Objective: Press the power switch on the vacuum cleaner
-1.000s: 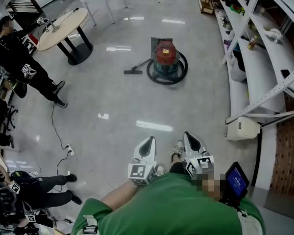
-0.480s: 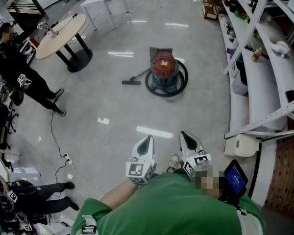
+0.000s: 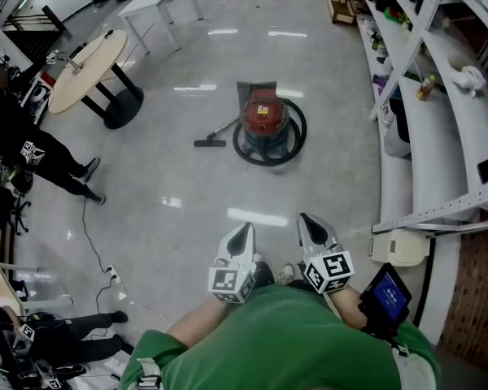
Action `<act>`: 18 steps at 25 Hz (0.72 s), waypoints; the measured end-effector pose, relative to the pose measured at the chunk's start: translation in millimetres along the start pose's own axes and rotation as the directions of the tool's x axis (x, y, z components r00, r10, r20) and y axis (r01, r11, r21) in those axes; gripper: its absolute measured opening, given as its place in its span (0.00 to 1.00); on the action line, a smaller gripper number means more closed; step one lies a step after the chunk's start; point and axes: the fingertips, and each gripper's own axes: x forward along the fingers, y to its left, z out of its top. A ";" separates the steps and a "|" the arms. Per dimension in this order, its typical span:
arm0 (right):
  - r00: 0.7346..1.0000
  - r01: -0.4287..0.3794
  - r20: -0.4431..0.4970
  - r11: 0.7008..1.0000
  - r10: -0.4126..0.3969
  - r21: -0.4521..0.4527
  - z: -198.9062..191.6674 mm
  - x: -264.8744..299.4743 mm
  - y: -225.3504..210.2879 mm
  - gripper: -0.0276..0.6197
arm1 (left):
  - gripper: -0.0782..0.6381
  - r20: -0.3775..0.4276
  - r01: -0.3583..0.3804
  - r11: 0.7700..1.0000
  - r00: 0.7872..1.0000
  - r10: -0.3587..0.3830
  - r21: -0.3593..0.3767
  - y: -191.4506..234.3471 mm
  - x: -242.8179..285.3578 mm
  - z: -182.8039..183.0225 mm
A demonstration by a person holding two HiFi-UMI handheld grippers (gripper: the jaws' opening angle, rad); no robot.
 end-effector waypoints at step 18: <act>0.998 0.061 -0.009 0.998 -0.061 -0.027 53.8 170.8 -46.7 0.05 | 0.12 0.007 0.122 0.992 0.993 -0.122 -0.016 93.6 163.5 53.0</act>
